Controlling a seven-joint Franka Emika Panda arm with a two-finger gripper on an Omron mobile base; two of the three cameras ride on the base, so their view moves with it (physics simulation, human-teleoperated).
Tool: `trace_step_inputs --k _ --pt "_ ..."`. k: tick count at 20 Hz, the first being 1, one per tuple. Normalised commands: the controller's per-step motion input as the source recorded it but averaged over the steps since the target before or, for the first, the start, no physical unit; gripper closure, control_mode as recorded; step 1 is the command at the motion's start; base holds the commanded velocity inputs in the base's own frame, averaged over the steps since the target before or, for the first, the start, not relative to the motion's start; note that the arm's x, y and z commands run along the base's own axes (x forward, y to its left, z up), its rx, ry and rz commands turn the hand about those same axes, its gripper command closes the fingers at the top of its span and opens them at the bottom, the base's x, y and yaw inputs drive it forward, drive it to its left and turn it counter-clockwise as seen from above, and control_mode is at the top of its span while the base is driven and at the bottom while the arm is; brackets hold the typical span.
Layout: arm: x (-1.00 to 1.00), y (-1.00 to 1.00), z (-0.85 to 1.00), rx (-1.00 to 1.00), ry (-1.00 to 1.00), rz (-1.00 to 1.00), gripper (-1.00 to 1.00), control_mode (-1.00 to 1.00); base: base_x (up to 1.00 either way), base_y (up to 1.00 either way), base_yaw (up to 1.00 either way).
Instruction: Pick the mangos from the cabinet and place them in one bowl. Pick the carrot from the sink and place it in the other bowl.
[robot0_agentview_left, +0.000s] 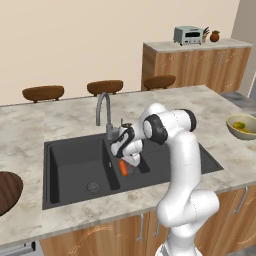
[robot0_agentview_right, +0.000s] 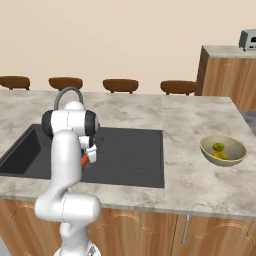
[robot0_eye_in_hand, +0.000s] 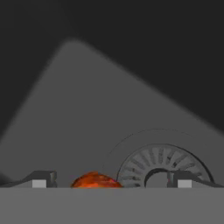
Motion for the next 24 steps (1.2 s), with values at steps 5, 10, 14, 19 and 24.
trace_step_inputs --k 5,10,14,19,24 --pt "-0.09 0.0 0.03 0.0 0.0 0.1 -1.0 -1.0 0.0 0.0 0.0" --pt "-0.56 0.0 0.02 0.04 0.0 0.09 -1.0 -1.0 0.0 0.0 0.0" --pt "-0.84 0.1 0.0 0.07 0.0 0.0 -1.0 -1.0 0.0 0.0 0.0" --pt "0.1 0.28 -0.04 0.04 -0.03 -0.05 -1.0 -1.0 0.0 0.0 0.0" --pt "0.44 0.23 0.09 0.03 -0.01 -0.07 -1.0 -1.0 0.0 0.0 0.0"
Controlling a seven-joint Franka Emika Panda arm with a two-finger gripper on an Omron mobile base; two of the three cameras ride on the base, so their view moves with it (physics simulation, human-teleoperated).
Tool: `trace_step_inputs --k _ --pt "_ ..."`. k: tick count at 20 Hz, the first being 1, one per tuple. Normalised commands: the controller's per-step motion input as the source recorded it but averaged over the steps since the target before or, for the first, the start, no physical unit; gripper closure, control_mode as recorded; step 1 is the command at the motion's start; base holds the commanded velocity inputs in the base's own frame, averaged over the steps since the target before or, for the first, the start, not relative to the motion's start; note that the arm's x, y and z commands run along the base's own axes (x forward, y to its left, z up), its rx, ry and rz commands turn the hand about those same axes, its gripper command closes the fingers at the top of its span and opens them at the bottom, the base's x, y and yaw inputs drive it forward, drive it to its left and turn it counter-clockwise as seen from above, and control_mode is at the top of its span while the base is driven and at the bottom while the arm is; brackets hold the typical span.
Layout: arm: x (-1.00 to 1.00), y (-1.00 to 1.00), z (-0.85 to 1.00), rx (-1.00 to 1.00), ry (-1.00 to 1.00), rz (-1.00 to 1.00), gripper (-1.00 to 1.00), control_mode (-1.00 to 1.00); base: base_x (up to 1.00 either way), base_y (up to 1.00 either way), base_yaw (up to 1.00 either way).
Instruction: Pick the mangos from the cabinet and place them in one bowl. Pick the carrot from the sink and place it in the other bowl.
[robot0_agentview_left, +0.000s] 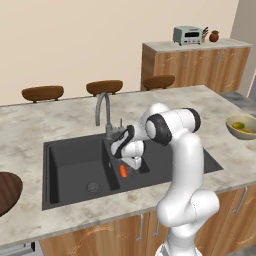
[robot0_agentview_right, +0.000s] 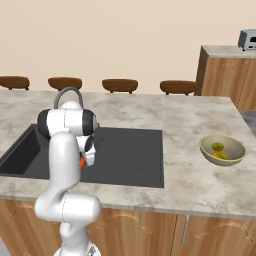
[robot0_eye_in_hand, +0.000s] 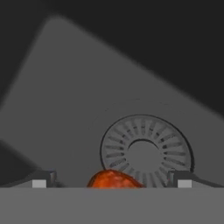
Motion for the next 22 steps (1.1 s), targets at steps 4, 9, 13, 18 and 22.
trace_step_inputs --k 4,9,13,18,22 --pt "-0.11 0.42 0.0 0.06 0.0 0.0 -1.0 -1.0 0.0 0.0 0.0" --pt "-0.37 0.0 0.0 0.01 0.0 0.0 -1.0 -1.0 0.0 0.0 0.0" --pt "-0.64 0.0 0.0 0.01 0.0 0.0 -1.0 -1.0 0.0 0.0 0.0" --pt "-0.13 0.0 -0.09 0.02 0.0 0.0 -1.0 -1.0 0.0 0.0 0.0" --pt "0.01 0.0 -0.45 0.0 0.0 0.0 -1.0 -1.0 0.0 0.0 0.0"
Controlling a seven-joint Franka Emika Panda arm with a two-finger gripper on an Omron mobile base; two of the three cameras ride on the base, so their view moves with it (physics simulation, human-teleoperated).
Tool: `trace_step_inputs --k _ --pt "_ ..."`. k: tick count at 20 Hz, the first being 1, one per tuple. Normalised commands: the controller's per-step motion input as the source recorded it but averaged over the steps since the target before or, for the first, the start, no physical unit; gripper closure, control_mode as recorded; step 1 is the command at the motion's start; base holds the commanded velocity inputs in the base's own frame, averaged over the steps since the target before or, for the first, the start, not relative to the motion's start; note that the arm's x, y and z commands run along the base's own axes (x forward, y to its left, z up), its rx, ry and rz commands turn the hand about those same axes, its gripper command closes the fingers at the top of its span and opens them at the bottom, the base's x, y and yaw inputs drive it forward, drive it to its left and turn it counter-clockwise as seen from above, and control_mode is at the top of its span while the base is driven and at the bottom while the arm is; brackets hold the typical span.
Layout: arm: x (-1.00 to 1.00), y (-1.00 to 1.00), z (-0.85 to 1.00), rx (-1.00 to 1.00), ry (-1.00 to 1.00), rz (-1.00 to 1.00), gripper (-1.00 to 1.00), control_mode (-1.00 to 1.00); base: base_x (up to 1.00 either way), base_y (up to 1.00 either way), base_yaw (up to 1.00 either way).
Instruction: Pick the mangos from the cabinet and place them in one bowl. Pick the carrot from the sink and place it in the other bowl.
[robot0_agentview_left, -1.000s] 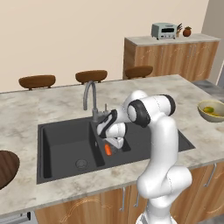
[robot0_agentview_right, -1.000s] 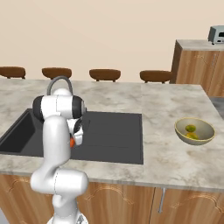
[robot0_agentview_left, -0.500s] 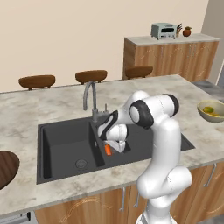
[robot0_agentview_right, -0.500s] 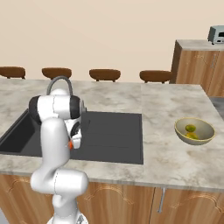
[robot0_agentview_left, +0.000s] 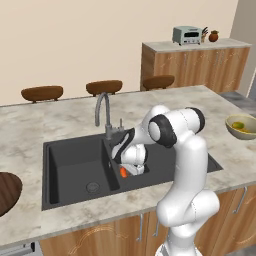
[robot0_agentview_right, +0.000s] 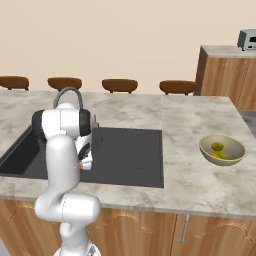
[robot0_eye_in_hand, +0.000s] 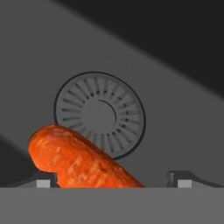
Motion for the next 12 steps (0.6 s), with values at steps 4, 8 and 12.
trace_step_inputs --k 4,8,12 --pt "0.06 0.06 -0.56 0.0 0.0 0.0 -1.0 -1.0 0.0 0.0 0.0" --pt "0.16 0.31 -0.88 0.0 0.01 -0.08 -1.0 -1.0 0.0 0.0 0.0" --pt "0.12 0.28 -0.95 0.0 0.1 -0.11 -1.0 -1.0 0.0 0.0 0.0"
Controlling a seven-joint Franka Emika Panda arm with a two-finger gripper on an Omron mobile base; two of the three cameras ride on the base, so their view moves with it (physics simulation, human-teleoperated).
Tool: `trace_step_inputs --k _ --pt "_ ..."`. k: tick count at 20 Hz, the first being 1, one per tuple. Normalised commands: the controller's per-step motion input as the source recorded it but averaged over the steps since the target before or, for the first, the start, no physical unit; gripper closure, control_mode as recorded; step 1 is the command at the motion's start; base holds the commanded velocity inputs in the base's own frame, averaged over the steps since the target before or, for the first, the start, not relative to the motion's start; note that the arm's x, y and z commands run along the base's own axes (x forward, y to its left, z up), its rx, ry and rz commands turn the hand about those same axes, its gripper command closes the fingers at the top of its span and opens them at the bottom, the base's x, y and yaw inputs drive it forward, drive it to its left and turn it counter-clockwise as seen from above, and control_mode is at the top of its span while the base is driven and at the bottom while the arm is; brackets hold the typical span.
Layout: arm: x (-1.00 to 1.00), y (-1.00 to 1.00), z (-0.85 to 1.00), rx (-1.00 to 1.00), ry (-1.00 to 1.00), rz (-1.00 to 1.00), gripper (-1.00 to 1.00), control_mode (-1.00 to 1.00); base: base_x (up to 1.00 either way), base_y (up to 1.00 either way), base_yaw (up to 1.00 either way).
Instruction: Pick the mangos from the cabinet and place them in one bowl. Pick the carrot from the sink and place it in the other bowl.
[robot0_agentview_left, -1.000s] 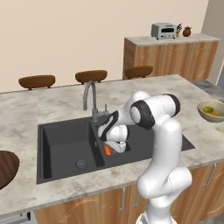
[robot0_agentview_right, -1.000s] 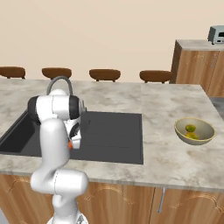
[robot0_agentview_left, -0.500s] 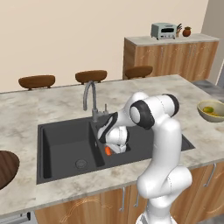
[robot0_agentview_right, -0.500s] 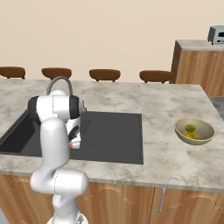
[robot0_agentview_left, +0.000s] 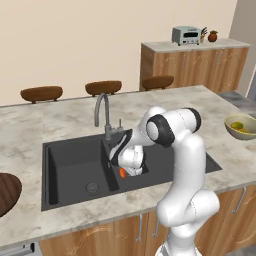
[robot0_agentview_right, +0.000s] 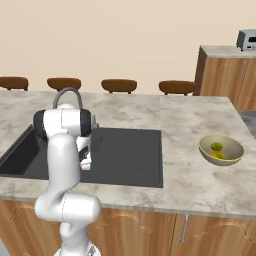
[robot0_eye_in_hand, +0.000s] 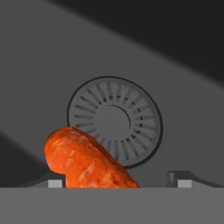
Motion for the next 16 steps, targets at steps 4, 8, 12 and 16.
trace_step_inputs --k 4,8,12,16 --pt "-0.06 0.03 -0.44 0.0 0.17 -0.02 -1.0 -1.0 0.0 0.0 0.0" --pt "-0.03 0.04 -0.91 0.01 -0.11 0.0 -1.0 -1.0 0.0 0.0 0.0" --pt "-0.03 0.04 -0.92 0.08 -0.24 0.0 -1.0 -1.0 0.0 0.0 0.0" --pt "-0.2 0.11 -0.49 0.07 -0.08 0.0 -1.0 -1.0 0.0 0.0 0.0"
